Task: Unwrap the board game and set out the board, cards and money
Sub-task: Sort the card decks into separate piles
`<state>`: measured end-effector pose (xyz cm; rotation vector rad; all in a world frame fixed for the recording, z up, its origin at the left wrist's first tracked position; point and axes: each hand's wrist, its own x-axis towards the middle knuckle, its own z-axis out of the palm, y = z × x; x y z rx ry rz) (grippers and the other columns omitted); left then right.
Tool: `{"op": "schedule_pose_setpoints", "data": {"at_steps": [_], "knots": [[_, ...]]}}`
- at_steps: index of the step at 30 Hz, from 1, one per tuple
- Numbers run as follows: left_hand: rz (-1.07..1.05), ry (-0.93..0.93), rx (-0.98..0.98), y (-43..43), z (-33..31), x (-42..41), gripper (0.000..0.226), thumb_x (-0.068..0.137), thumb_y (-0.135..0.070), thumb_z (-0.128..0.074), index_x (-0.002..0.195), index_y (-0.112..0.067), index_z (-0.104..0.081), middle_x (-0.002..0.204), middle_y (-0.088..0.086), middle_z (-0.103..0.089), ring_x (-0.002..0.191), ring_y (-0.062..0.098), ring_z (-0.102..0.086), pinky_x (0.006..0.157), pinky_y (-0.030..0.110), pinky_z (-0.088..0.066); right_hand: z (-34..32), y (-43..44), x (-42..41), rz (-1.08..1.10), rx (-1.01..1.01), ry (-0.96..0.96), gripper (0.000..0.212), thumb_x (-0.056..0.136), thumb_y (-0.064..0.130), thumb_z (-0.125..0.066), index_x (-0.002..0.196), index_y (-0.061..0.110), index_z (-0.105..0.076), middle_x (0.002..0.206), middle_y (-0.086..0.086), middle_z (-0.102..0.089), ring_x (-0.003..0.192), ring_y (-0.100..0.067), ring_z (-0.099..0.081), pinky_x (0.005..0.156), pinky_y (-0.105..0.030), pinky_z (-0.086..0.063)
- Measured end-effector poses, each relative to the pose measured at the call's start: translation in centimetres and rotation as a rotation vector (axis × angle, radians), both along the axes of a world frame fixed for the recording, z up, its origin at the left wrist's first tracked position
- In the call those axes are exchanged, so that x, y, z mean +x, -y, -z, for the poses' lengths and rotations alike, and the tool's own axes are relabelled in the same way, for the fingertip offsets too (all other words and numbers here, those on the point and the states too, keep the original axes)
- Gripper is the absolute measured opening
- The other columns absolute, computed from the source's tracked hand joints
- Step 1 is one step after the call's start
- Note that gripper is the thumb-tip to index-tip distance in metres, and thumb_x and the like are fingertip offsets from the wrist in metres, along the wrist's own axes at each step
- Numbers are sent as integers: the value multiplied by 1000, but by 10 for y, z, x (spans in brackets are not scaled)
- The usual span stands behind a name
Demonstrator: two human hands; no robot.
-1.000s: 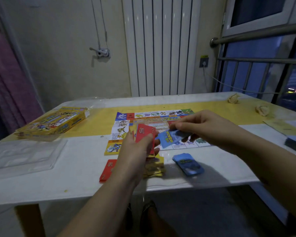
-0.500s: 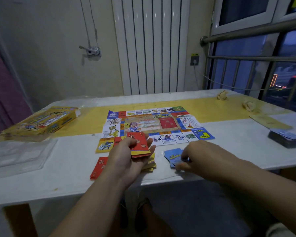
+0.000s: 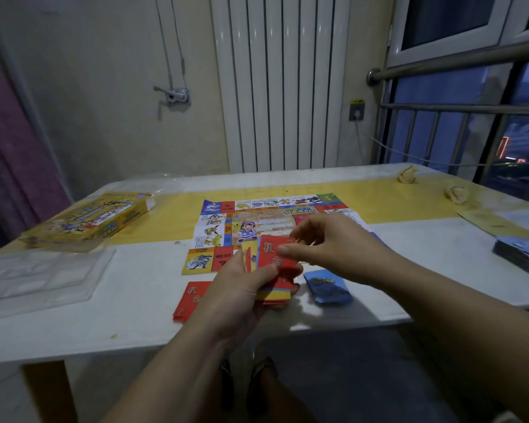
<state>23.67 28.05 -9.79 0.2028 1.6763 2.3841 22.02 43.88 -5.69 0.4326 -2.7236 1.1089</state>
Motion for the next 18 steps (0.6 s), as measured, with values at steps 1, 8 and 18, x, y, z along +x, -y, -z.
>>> {"op": "schedule_pose_setpoints", "data": {"at_steps": [1, 8, 18], "knots": [[-6, -13, -11, 0, 0, 1, 23, 91, 2, -51, 111, -9, -58, 92, 17, -73, 76, 22, -71, 62, 32, -59, 1, 5, -3, -11, -47, 22, 27, 74, 42, -74, 82, 19, -64, 78, 4, -67, 68, -5, -60, 63, -21, -48], [-199, 34, 14, 25, -1, -1, 30, 84, -6, -63, 113, -12, -57, 96, 12, -72, 71, 18, -69, 51, 26, -54, 2, 34, -21, -134, -138, 163, 24, 83, 29, -69, 63, 20, -63, 58, 7, -61, 50, 1, -51, 58, -22, -44], [-387, 145, 522, 119, -6, -3, 19, 97, 1, -33, 103, 6, -50, 79, 24, -71, 69, 26, -72, 55, 31, -59, 11, 86, -48, -203, -190, 252, 25, 84, 20, -70, 107, 9, -68, 80, -2, -66, 65, -10, -57, 60, -22, -47]]}}
